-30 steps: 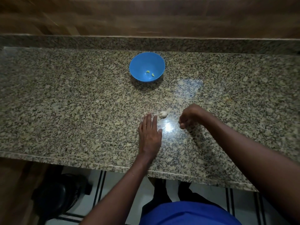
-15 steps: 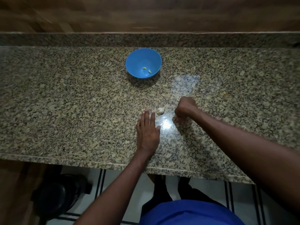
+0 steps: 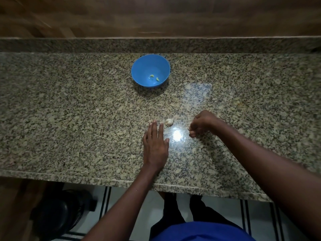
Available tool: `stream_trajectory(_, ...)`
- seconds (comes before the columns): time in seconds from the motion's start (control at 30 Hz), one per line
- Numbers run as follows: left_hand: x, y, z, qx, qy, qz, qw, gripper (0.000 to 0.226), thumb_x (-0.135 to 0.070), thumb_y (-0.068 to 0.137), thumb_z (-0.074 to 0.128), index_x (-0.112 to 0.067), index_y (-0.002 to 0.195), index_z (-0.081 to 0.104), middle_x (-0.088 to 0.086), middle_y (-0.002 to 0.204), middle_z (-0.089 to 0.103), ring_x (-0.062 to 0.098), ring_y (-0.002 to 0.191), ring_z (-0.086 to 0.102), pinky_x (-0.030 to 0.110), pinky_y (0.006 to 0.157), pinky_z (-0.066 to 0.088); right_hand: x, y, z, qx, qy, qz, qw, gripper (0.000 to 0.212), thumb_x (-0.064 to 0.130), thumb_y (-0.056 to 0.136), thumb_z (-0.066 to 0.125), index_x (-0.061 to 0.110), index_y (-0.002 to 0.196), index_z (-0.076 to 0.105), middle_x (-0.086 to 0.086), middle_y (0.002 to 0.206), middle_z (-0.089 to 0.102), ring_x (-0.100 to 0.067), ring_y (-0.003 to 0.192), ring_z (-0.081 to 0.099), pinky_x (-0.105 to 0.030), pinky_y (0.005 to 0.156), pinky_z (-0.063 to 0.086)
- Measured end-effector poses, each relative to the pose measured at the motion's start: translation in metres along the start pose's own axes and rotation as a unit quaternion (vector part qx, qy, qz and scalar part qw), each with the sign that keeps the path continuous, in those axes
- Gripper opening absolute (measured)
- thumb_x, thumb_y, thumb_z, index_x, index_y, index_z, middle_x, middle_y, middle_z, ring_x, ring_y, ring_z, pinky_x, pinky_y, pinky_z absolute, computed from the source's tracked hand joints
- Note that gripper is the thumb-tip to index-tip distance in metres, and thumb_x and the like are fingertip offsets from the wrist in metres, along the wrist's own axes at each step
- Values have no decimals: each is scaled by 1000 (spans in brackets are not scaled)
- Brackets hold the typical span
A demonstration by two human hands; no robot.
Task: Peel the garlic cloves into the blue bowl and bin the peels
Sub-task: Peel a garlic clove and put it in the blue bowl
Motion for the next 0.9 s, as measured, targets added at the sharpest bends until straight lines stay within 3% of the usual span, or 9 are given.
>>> stream_trajectory(0.13, -1, 1, 0, -5, 13, -3, 1000, 61, -39, 108, 38, -16, 162, 22, 9, 171, 11, 26, 158, 10, 46, 124, 14, -4, 3, 2, -8, 11, 32, 999, 15, -19, 83, 69, -26, 94, 62, -36, 77, 67, -36, 53, 69, -43, 57, 61)
stream_trajectory(0.2, -2, 1, -1, -8, 16, -2, 1000, 61, -39, 108, 38, -16, 162, 23, 10, 171, 12, 27, 158, 11, 47, 124, 16, -3, 4, -1, -32, 6, 35, 999, 18, -17, 82, 72, -25, 95, 63, -35, 76, 69, -37, 56, 72, -38, 49, 60)
stream_trajectory(0.33, -4, 0, -3, -7, 17, 1, 1000, 62, -38, 107, 39, -15, 162, 22, 11, 171, 12, 27, 158, 10, 47, 124, 16, 7, 3, -4, -88, -99, 8, 991, 17, -6, 77, 81, -9, 91, 70, -16, 71, 73, -17, 45, 69, -18, 37, 46)
stream_trajectory(0.47, -6, 2, -7, 15, -4, -8, 1000, 61, -36, 107, 41, -15, 162, 24, 11, 171, 12, 27, 158, 9, 47, 125, 12, 26, -1, 2, -145, -198, -61, 968, 12, -3, 82, 76, 1, 88, 66, -7, 78, 64, -14, 59, 61, -20, 38, 39)
stream_trajectory(0.57, -16, 3, -24, -9, -42, -10, 999, 54, -27, 101, 53, -16, 153, 41, 9, 161, 32, 25, 149, 27, 47, 122, 29, 34, -10, 10, -177, -252, -130, 943, 23, -12, 85, 64, 7, 74, 59, -5, 70, 57, -17, 59, 56, -23, 43, 40)
stream_trajectory(0.63, -27, 1, -37, -38, -117, -8, 992, 38, -20, 100, 59, -18, 138, 56, 0, 137, 49, 15, 124, 46, 32, 101, 51, 25, -15, 8, -155, -215, -163, 950, 21, -11, 87, 66, 6, 76, 63, -8, 73, 66, -21, 63, 68, -27, 49, 53)
stream_trajectory(0.73, -37, -3, -41, 0, -314, -60, 947, 17, -13, 100, 65, -15, 115, 72, -8, 108, 63, 6, 91, 62, 12, 74, 55, -5, -27, -10, -118, -66, -162, 978, 10, -4, 89, 72, 3, 85, 68, -11, 78, 74, -19, 63, 75, -29, 55, 60)
stream_trajectory(0.83, -50, -9, -33, 73, -480, -114, 867, 16, -9, 95, 71, -13, 109, 77, 3, 93, 76, 12, 80, 74, 24, 73, 62, -27, -48, -9, -71, 50, -154, 984, 3, -7, 92, 68, -4, 91, 67, -20, 81, 75, -28, 71, 78, -32, 56, 61)
stream_trajectory(0.9, -59, -9, -31, 98, -523, -117, 838, 14, -8, 92, 74, -12, 106, 78, 7, 90, 78, 23, 83, 76, 38, 76, 65, -33, -59, -4, -50, 78, -166, 982, 6, -9, 93, 65, -4, 92, 67, -20, 77, 76, -35, 74, 77, -40, 64, 63)
Point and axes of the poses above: each hand's wrist, its own y-axis towards the middle knuckle, its own z-axis out of the palm, x = y × z, the point moved 10 cm from there along y, towards the middle knuckle
